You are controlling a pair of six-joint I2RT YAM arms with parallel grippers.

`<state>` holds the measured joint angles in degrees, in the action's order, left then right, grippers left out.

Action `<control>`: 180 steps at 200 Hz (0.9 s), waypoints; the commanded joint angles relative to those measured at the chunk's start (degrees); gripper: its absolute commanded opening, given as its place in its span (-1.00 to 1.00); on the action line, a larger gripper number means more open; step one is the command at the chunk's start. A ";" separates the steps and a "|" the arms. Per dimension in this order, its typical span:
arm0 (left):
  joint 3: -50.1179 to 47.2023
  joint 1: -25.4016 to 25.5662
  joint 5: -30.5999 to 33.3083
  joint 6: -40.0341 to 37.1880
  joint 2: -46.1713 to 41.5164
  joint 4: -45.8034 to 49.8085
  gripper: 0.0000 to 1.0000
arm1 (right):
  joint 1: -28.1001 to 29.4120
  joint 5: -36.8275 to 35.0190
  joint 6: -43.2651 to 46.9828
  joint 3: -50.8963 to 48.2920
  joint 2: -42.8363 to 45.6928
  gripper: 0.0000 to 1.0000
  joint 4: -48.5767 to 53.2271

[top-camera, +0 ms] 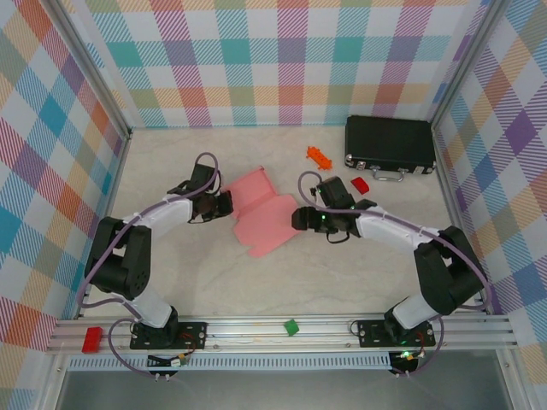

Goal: Fold the paper box

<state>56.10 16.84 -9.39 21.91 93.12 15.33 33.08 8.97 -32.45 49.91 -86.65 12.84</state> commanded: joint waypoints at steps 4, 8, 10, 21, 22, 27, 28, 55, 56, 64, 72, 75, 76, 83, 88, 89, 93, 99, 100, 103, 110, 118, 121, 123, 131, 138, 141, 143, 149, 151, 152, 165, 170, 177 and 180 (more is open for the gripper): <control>-2.00 0.65 0.83 4.89 -3.14 -3.96 -0.93 | 0.31 7.18 -9.82 -4.59 0.99 0.41 -11.21; -2.19 0.65 0.83 5.19 -3.29 -4.29 -0.93 | 0.32 7.47 -10.56 -5.04 0.81 0.40 -11.95; -2.26 0.65 0.77 5.34 -3.34 -4.38 -0.93 | 0.36 7.64 -10.87 -5.21 0.68 0.40 -12.25; -2.57 0.65 1.03 6.19 -3.56 -4.73 -0.93 | 0.33 8.39 -12.94 -6.95 -0.02 0.40 -15.37; -2.57 0.65 1.04 6.25 -3.56 -4.76 -0.93 | 0.33 8.39 -12.94 -6.95 -0.02 0.40 -15.37; -2.68 0.69 1.04 6.61 -3.60 -4.93 -0.93 | 0.32 8.59 -13.80 -7.66 -0.38 0.39 -16.93; -2.71 0.67 1.04 6.67 -3.63 -4.99 -0.93 | 0.32 8.69 -13.88 -7.82 -0.46 0.39 -17.26; -3.27 0.74 0.96 8.04 -3.91 -6.16 -0.93 | 0.32 9.67 -17.98 -10.52 -2.91 0.35 -23.88; -3.32 0.74 1.00 8.05 -3.91 -6.18 -0.93 | 0.32 9.66 -18.08 -10.53 -3.04 0.35 -24.07; -3.29 0.75 0.96 8.18 -3.92 -6.28 -0.93 | 0.32 9.87 -18.90 -10.83 -4.01 0.32 -25.37; -3.27 0.74 0.87 8.19 -3.91 -6.28 -0.93 | 0.32 10.01 -19.66 -11.17 -4.86 0.30 -26.62; -3.25 0.74 0.86 8.15 -3.95 -6.26 -0.93 | 0.32 10.06 -19.74 -11.24 -5.09 0.30 -26.92; -3.26 0.74 0.91 8.19 -3.93 -6.27 -0.93 | 0.32 10.09 -19.97 -11.26 -5.34 0.29 -27.30; -3.32 0.76 0.72 8.25 -3.99 -6.42 -0.93 | 0.36 10.33 -20.34 -11.44 -6.05 0.27 -28.38; -3.43 0.78 0.68 8.35 -3.98 -6.58 -0.93 | 0.32 10.71 -20.61 -11.45 -6.72 0.25 -29.61; -3.44 0.76 0.64 8.33 -3.99 -6.56 -0.93 | 0.36 10.76 -20.62 -11.43 -6.84 0.24 -29.79; -3.41 0.74 0.56 8.45 -3.97 -6.58 -0.93 | 0.34 11.00 -20.72 -11.29 -7.37 0.22 -30.46; -3.49 0.74 0.50 8.45 -3.97 -6.70 -0.93 | 0.40 11.40 -20.70 -11.20 -8.23 0.18 -31.56; -3.56 0.74 0.51 8.43 -3.94 -6.71 -0.93 | 0.40 11.45 -20.71 -11.18 -8.30 0.17 -31.78; -3.54 0.74 0.43 8.41 -3.92 -6.72 -0.93 | 0.41 11.88 -20.79 -11.02 -8.79 0.14 -32.42; -3.61 0.74 0.38 8.50 -3.97 -6.81 -0.93 | 0.41 12.72 -21.04 -10.70 -9.82 0.09 -33.97; -3.61 0.74 0.31 8.50 -3.91 -6.80 -0.93 | 0.52 13.36 -21.33 -10.31 -10.89 0.02 -35.48; -3.62 0.74 0.26 8.52 -3.91 -6.78 -0.93 | 0.57 13.50 -21.46 -10.20 -11.19 0.00 -36.05; -3.69 0.74 0.25 8.50 -3.91 -6.74 -0.93 | 0.65 13.52 -21.55 -10.10 -11.48 -0.02 -36.35; -3.63 0.74 0.32 8.50 -3.89 -6.76 -0.93 | 0.90 13.79 -21.80 -9.99 -12.28 -0.05 -37.86; -3.71 0.76 0.25 8.55 -3.91 -6.79 -0.93 | 1.18 13.66 -21.87 -9.78 -12.88 -0.08 -38.63; -3.68 0.75 0.26 8.52 -3.87 -6.79 -0.93 | 1.27 13.59 -21.87 -9.63 -13.04 -0.10 -38.71; -3.68 0.74 0.32 8.50 -3.86 -6.69 -0.93 | 1.35 13.56 -21.87 -9.47 -13.24 -0.11 -38.82; -3.72 0.74 0.35 8.70 -3.84 -6.72 -0.93 | 1.62 13.59 -21.87 -9.11 -13.68 -0.14 -38.76; -3.71 0.74 0.34 8.70 -3.83 -6.74 -0.93 | 1.68 13.61 -21.94 -8.95 -13.89 -0.14 -38.83; -3.76 0.74 0.38 8.73 -3.83 -6.77 -0.93 | 1.70 13.57 -21.95 -8.91 -13.98 -0.15 -38.84; -3.86 0.74 0.30 8.88 -3.82 -6.87 -0.93 | 2.28 13.80 -22.12 -8.25 -15.05 -0.21 -39.58; -3.97 0.81 0.25 8.99 -3.74 -7.02 -0.93 | 2.42 13.94 -22.28 -8.17 -15.38 -0.23 -40.25; -4.00 0.78 0.08 9.07 -3.66 -7.10 -0.93 | 2.80 13.97 -22.66 -8.01 -15.79 -0.28 -41.13; -4.01 0.74 0.11 9.12 -3.65 -7.12 -0.93 | 2.92 13.97 -22.86 -7.90 -16.02 -0.30 -41.38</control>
<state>52.82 16.86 -8.93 29.76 90.87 9.89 34.87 21.39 -53.87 40.36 -100.99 -23.62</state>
